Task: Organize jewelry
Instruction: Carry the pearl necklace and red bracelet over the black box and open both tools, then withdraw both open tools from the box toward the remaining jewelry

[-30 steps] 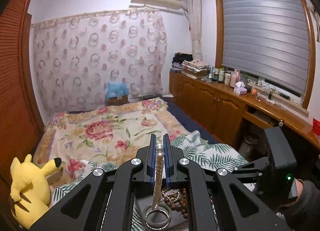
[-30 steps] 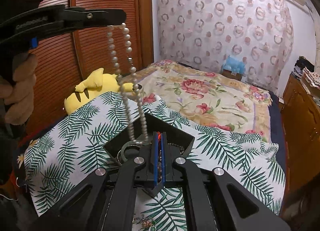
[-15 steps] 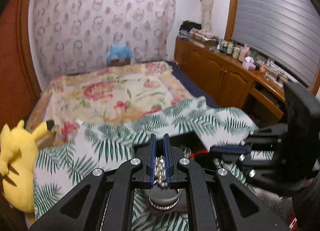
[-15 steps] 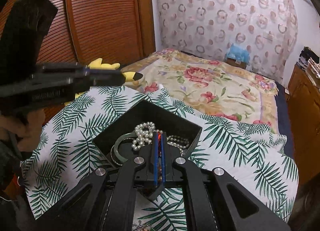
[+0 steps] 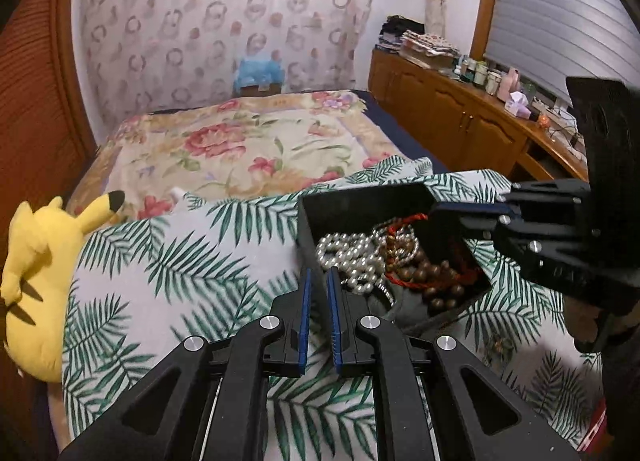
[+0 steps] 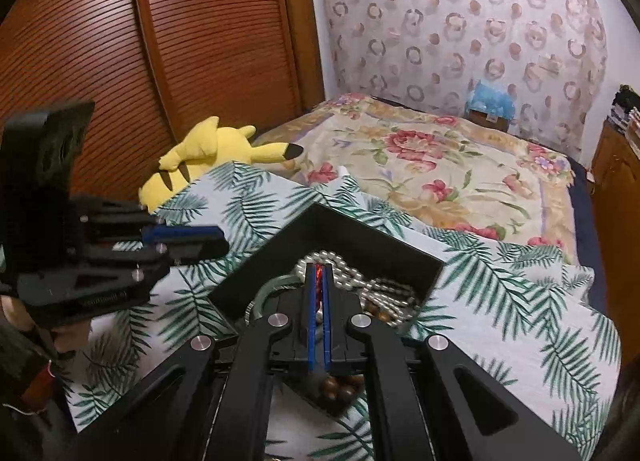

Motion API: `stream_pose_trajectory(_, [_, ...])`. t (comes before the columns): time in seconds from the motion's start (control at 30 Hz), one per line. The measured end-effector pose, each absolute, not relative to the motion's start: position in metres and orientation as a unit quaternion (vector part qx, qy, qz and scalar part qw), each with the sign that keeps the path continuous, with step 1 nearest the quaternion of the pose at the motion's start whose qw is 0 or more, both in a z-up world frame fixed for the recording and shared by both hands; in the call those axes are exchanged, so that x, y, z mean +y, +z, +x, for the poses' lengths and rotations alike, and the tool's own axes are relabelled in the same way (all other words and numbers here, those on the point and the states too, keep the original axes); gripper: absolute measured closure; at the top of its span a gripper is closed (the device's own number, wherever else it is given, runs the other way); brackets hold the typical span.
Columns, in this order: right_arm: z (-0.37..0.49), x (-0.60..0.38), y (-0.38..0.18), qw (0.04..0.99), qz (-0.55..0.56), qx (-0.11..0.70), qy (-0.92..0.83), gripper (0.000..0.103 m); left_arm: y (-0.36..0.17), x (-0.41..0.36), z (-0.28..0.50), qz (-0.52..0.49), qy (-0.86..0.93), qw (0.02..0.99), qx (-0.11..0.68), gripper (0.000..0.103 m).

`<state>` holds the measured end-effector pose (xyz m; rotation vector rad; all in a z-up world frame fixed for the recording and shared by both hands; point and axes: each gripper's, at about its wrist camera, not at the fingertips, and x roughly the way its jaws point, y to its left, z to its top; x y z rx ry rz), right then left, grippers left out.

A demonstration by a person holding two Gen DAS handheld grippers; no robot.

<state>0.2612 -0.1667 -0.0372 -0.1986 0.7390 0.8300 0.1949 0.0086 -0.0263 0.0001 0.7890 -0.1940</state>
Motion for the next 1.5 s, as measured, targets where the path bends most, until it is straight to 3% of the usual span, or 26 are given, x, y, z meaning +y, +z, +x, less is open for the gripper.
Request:
stream_pose_trajectory(0.2, [0.260,-0.149,-0.042,0.845,-0.116,0.340,0.396,0.097,-0.032,0.016,0.183,-0.007,-0.088,0.917,0.388,0.095])
stream_pose_trajectory(0.23, [0.260,-0.148,-0.045,0.845,-0.122,0.342,0.392,0.093,-0.032,0.017,0.182,-0.007,-0.087,0.917,0.389,0.095])
stream_pose_trajectory(0.3, [0.263,-0.149,-0.051,0.846,-0.124,0.347,0.385,0.066,-0.032,0.018,0.176,-0.009,-0.086,0.917,0.390,0.095])
stream_pose_trajectory(0.4, [0.262,-0.156,-0.054,0.850,-0.114,0.349,0.377,0.065,-0.032,0.019,0.169,-0.010,-0.085,0.917,0.389,0.091])
stream_pose_trajectory(0.47, [0.257,-0.163,-0.052,0.856,-0.112,0.345,0.368,0.065,-0.032,0.019,0.162,-0.011,-0.085,0.918,0.386,0.084])
stream_pose_trajectory(0.7, [0.216,-0.190,-0.046,0.872,-0.107,0.325,0.349,0.065,-0.035,0.016,0.133,-0.009,-0.090,0.922,0.377,0.082])
stream_pose_trajectory(0.77, [0.201,-0.197,-0.047,0.876,-0.106,0.322,0.342,0.065,-0.039,0.013,0.123,-0.007,-0.092,0.922,0.376,0.076])
stream_pose_trajectory(1.0, [0.147,-0.221,-0.061,0.884,-0.104,0.320,0.323,0.063,-0.052,0.005,0.088,-0.004,-0.103,0.920,0.379,0.071])
stream_pose_trajectory(1.1, [0.128,-0.233,-0.068,0.888,-0.101,0.323,0.311,0.061,-0.056,-0.001,0.074,0.000,-0.109,0.920,0.377,0.064])
stream_pose_trajectory(1.23, [0.110,-0.249,-0.077,0.890,-0.091,0.333,0.296,0.061,-0.060,-0.005,0.059,0.004,-0.116,0.919,0.377,0.040])
stream_pose_trajectory(1.37, [0.096,-0.261,-0.084,0.894,-0.086,0.340,0.280,0.061,-0.065,-0.010,0.045,0.005,-0.124,0.916,0.382,0.027])
stream_pose_trajectory(1.5, [0.086,-0.272,-0.097,0.892,-0.078,0.355,0.268,0.061,-0.074,-0.015,0.033,0.008,-0.132,0.912,0.388,0.025])
